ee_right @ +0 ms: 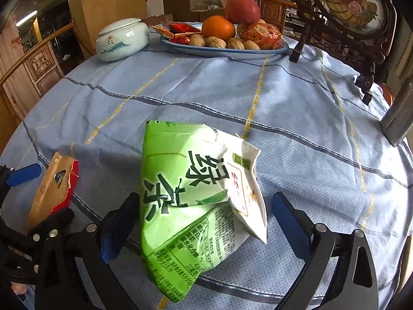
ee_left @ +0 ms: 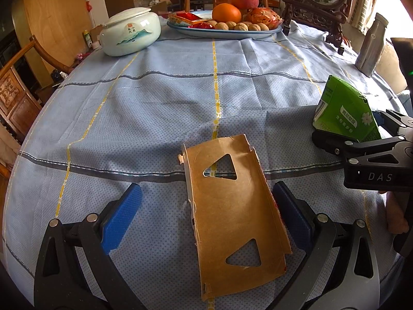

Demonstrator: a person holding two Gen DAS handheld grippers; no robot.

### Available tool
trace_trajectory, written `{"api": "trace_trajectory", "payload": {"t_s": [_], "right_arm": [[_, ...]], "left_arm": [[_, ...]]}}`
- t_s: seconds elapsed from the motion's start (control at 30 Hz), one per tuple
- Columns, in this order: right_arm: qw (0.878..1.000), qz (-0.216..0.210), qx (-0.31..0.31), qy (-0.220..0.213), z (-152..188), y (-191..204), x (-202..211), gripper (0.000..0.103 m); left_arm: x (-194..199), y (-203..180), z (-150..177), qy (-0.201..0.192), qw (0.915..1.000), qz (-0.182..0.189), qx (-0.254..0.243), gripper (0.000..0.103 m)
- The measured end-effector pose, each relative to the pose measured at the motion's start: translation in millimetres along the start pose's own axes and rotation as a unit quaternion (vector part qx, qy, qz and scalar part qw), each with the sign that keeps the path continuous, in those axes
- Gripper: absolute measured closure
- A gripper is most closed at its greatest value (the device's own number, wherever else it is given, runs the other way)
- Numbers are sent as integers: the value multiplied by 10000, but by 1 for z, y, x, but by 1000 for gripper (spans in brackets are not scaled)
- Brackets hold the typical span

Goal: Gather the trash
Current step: 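Grasp the brown cardboard with the left gripper while the right grasps the green tea bag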

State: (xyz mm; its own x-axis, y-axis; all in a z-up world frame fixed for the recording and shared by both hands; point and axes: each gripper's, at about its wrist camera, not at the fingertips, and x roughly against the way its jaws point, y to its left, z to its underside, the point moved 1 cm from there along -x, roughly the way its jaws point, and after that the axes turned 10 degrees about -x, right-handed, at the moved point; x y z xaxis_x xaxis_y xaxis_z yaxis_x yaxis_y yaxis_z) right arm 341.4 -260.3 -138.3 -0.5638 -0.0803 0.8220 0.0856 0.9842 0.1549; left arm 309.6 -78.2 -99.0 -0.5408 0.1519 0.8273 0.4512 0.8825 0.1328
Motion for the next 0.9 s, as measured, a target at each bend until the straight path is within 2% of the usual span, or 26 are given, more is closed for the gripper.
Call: {"api": "trace_trajectory", "payload": {"t_s": [0.03,0.07,0.27,0.4,0.5,0.57,0.73,0.83,0.9], "right_arm": [[10000,15,-17,-95,1,0,3,8],[9998,15,-8,-191,1,0,6,19],[9990,-189,179,-368,3,6,15,25],[9993,-180,49,-336,1,1,15,44],[9987,-288,-135,-407,1,-3,24,45],[9968,-387,-225,-666,-2,-6,40,45],[9878,-730,-635,-1217,-9,-22,79,44],[9857,-841,-753,-1255,-11,-27,84,44],[9843,-924,-821,-1260,-12,-29,86,44]], "left_arm": [[0,0,0,0,10000,0,-2,5],[0,0,0,0,10000,0,-2,5],[0,0,0,3,10000,2,-5,5],[0,0,-1,30,10000,42,-46,5],[0,1,-2,49,9999,133,-89,7],[1,-1,-3,11,9996,210,-161,11],[9,-9,-1,-178,9985,285,-421,39],[12,-12,0,-237,9983,189,-497,45],[18,-10,1,-286,9987,224,-362,47]]}}
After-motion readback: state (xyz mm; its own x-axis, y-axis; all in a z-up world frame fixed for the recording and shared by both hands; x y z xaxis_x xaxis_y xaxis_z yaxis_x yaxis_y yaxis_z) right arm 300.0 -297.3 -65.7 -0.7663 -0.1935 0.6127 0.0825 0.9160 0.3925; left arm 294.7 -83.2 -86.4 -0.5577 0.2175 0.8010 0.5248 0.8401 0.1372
